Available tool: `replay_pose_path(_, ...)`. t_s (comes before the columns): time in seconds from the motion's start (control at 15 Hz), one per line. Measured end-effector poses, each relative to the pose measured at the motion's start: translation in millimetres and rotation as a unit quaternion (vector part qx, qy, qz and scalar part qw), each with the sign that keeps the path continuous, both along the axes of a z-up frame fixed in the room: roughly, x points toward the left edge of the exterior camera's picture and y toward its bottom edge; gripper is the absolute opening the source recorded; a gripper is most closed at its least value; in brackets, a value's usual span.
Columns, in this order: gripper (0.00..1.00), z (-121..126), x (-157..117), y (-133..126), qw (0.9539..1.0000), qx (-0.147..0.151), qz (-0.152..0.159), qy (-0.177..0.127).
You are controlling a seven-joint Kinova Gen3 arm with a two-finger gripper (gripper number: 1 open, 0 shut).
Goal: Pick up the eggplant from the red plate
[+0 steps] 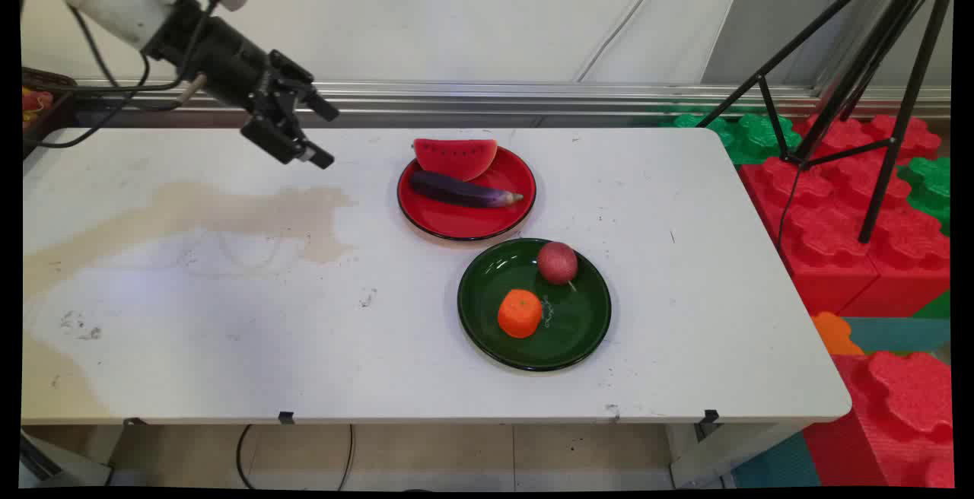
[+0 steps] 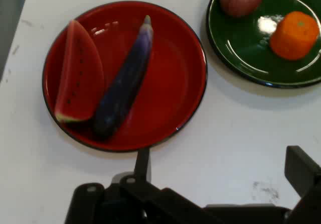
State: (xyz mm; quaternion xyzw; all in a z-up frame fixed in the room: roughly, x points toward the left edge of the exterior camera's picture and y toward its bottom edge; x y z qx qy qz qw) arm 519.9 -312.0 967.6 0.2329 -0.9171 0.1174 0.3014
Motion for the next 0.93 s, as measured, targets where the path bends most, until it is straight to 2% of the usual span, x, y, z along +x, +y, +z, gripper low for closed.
replay_pose_path(0.4,1.00,-8.1,-27.5,-32.1,0.9998,-0.009,-0.016,-0.011)
replay_pose_path(0.93,1.00,-42.6,-81.0,-94.8,0.9979,-0.009,-0.044,-0.046)
